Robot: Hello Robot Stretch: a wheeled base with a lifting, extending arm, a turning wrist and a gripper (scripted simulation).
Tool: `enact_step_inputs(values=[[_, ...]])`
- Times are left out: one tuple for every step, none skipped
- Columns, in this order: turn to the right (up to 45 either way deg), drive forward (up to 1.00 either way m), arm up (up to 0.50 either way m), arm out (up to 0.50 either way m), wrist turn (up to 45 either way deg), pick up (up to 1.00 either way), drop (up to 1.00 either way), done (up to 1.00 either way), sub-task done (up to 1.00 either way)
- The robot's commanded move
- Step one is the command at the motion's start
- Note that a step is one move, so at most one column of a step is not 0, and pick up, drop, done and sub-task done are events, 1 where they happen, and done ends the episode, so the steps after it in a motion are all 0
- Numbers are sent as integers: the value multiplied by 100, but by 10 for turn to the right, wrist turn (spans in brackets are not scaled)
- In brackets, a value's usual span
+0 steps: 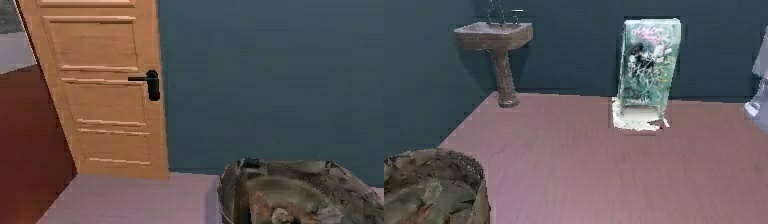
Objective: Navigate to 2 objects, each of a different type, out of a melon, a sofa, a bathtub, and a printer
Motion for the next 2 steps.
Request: enact_step_inputs(values=[[-330,0,0,0,0,0,0,0,0],[0,10,0,0,0,0,0,0,0]])
